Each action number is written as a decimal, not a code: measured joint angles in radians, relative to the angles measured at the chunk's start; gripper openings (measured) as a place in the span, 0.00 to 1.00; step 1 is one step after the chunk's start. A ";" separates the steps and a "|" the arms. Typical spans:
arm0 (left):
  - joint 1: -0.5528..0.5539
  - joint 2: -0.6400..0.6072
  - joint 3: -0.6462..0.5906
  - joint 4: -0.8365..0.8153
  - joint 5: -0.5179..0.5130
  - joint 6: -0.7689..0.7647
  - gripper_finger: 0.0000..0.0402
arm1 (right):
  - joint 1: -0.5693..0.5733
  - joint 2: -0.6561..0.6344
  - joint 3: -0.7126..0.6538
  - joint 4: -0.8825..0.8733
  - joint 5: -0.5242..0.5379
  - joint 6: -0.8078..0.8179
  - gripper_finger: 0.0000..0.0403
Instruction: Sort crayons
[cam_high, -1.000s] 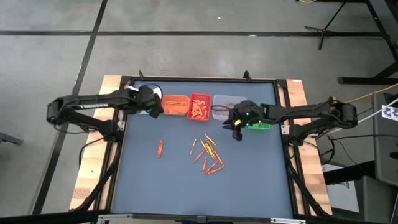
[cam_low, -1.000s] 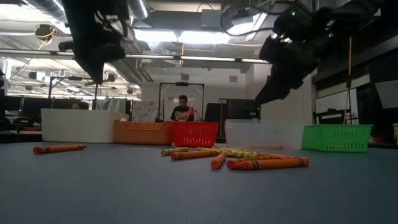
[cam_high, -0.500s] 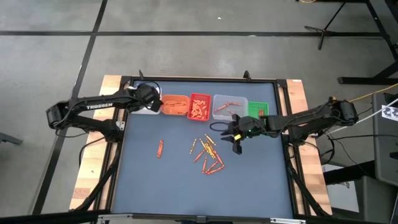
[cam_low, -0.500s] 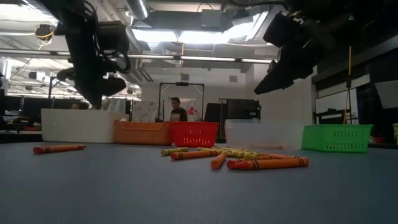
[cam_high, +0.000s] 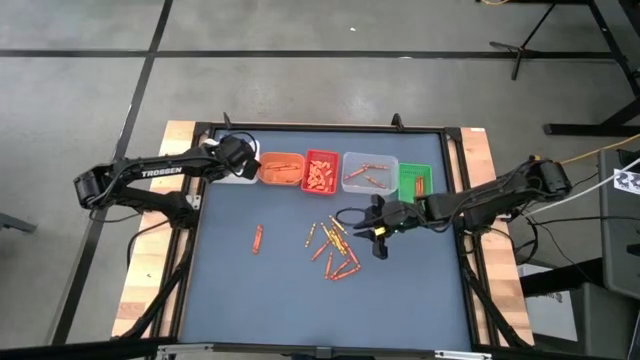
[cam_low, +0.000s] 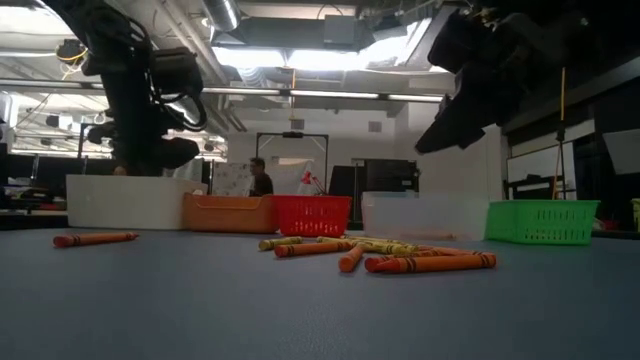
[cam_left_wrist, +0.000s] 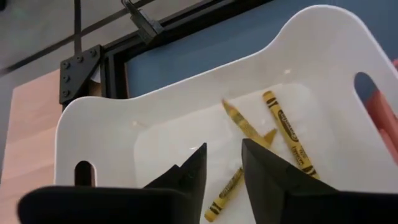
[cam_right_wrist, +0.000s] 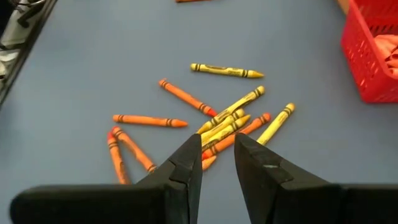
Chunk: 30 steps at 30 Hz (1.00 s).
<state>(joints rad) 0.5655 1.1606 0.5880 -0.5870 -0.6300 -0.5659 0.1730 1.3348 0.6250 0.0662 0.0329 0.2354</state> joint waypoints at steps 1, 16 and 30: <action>0.000 0.000 0.000 0.006 0.000 0.000 0.23 | 0.008 0.013 0.000 0.018 0.022 0.001 0.24; -0.001 0.000 0.000 0.024 0.021 0.000 0.24 | 0.078 0.255 0.000 0.247 0.316 0.056 0.23; -0.001 0.000 0.000 0.024 0.022 -0.001 0.24 | 0.076 0.407 0.000 0.304 0.375 0.056 0.23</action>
<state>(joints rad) 0.5648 1.1610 0.5880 -0.5632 -0.6083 -0.5669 0.2489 1.7416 0.6250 0.3702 0.4083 0.2917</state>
